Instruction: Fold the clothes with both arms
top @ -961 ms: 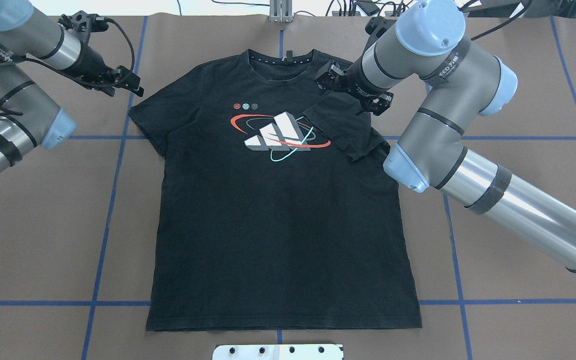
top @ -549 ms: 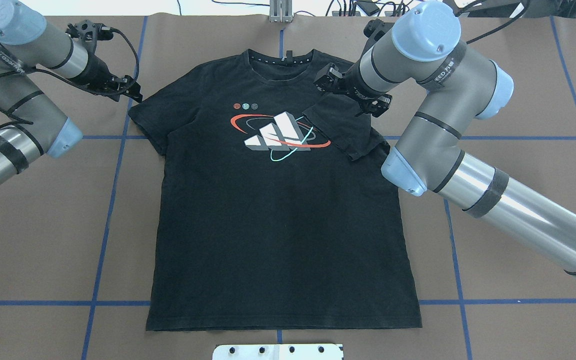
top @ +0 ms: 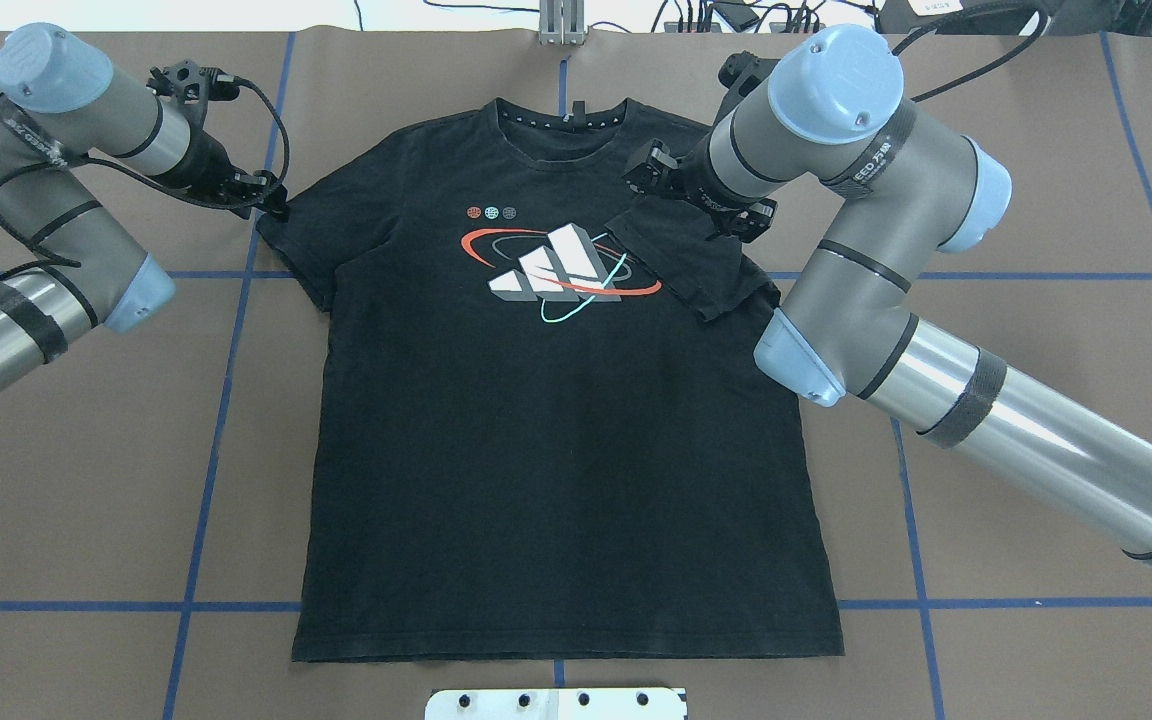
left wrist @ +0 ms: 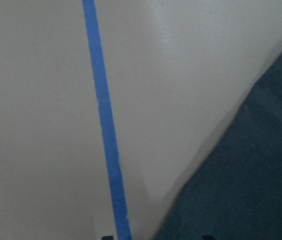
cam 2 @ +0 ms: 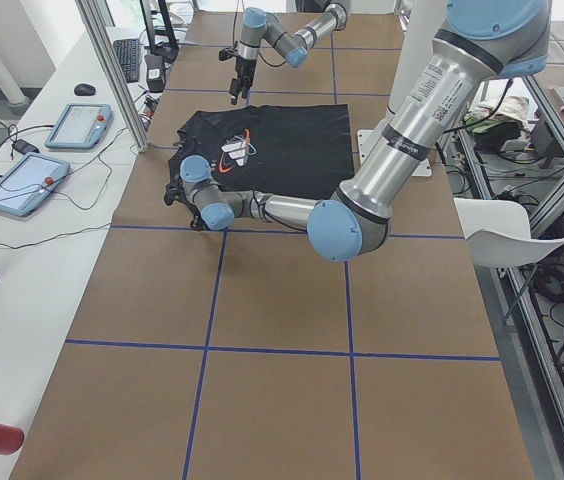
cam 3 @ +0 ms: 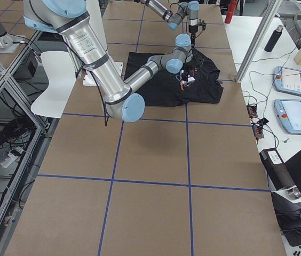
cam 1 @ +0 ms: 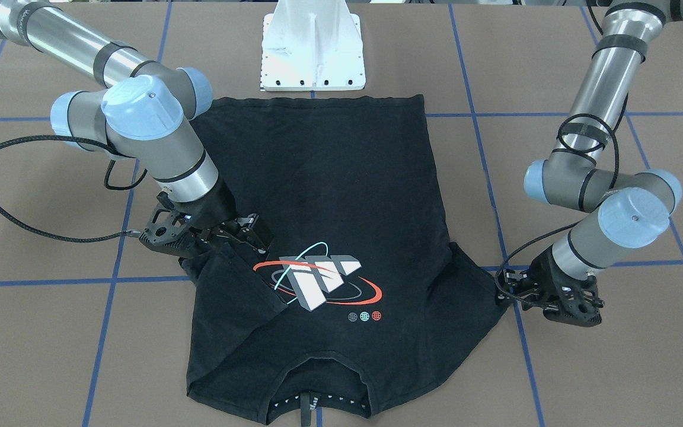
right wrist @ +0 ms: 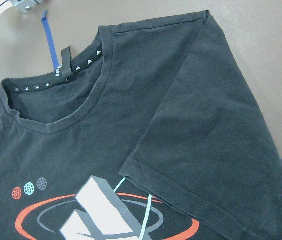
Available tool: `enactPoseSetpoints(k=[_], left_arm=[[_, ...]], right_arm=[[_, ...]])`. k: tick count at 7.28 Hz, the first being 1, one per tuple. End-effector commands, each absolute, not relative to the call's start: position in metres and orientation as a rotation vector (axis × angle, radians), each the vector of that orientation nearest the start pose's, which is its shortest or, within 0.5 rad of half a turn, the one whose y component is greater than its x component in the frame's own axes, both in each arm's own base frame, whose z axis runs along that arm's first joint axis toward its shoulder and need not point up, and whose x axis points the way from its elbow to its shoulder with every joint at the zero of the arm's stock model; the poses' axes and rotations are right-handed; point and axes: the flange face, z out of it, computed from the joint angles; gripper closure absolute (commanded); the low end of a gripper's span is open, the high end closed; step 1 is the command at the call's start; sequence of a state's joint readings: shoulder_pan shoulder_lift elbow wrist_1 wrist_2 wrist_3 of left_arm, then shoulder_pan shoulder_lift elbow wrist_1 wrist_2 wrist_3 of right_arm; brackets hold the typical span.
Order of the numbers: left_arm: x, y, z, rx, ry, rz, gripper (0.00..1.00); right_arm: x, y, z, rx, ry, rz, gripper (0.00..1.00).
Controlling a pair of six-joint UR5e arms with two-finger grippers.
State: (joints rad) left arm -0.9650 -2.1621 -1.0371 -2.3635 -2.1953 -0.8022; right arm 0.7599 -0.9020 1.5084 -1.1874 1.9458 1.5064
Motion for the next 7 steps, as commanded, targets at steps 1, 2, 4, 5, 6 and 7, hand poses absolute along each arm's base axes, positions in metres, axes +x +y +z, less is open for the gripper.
enactPoseSetpoints(k=[1, 2, 4, 5, 6, 7], left_arm=[[0.368, -0.661, 0.475, 0.241, 0.974, 0.086, 0.44], [0.368, -0.660, 0.477, 0.239, 0.973, 0.086, 0.49], [0.367, -0.659, 0.478, 0.238, 0.972, 0.085, 1.00], [0.367, -0.659, 0.478, 0.240, 0.973, 0.087, 1.00], [0.363, -0.660, 0.467, 0.253, 0.988, 0.090, 1.00], [0.350, -0.656, 0.429, 0.298, 1.030, 0.099, 1.00]], right_arm=[[-0.454, -0.565, 0.240, 0.077, -1.041, 0.446, 0.00], [-0.454, -0.565, 0.240, 0.077, -1.041, 0.446, 0.00], [-0.454, -0.565, 0.242, 0.076, -1.038, 0.447, 0.00], [-0.455, -0.565, 0.243, 0.075, -1.037, 0.448, 0.00], [-0.455, -0.565, 0.243, 0.075, -1.037, 0.448, 0.00], [-0.451, -0.568, 0.243, 0.079, -1.037, 0.452, 0.00]])
